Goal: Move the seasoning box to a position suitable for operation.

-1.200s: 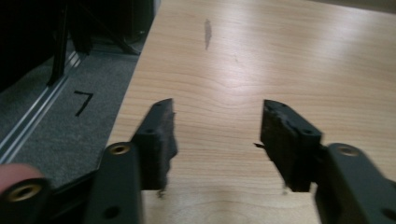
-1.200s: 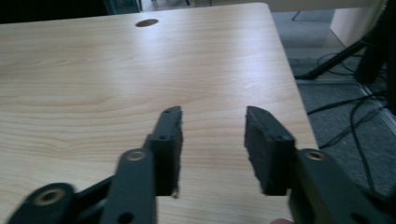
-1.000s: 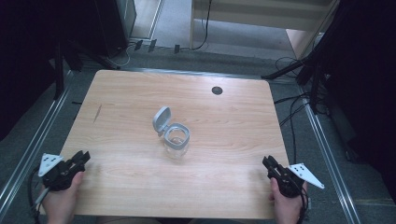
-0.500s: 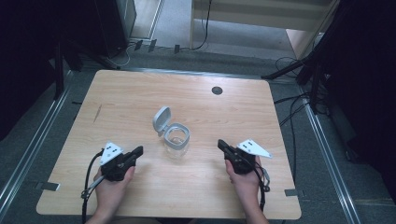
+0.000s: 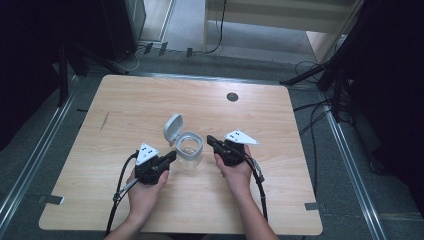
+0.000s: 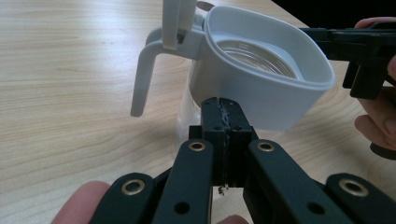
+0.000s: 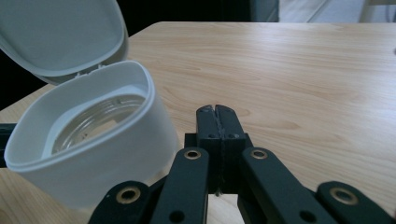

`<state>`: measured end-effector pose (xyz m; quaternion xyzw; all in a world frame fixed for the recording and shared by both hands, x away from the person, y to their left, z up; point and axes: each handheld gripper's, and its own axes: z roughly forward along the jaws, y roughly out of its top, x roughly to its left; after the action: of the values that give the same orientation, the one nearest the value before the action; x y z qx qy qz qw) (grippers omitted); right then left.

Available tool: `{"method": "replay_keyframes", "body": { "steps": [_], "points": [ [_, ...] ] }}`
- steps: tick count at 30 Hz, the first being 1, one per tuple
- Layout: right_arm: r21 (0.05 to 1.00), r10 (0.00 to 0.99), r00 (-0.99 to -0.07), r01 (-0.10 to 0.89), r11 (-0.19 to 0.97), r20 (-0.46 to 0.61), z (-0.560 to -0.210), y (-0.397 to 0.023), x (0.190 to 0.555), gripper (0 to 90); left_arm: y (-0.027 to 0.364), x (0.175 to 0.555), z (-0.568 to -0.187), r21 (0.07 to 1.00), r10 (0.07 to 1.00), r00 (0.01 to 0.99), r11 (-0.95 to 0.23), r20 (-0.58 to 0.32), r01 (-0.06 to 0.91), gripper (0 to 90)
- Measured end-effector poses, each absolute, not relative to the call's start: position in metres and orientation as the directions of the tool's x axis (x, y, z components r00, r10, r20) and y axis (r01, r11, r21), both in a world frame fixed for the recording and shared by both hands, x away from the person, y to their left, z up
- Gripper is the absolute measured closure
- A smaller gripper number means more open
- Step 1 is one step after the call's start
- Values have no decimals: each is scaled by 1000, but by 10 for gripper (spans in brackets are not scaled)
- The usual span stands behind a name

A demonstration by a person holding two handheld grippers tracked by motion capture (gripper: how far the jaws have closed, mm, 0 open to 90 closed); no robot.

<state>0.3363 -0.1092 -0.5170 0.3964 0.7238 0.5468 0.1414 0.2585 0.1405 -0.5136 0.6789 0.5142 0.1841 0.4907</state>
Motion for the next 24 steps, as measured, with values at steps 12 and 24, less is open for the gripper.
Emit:
{"method": "replay_keyframes", "body": {
  "steps": [12, 24],
  "points": [
    [910, 708, -676, 396, 119, 202, -514, -106, 326, 900, 140, 268, -511, 854, 889, 381, 22, -255, 520, 900],
    [913, 717, -666, 394, 104, 206, -517, -105, 294, 900, 142, 275, -512, 850, 892, 364, 39, -266, 525, 900]
  ]
}}
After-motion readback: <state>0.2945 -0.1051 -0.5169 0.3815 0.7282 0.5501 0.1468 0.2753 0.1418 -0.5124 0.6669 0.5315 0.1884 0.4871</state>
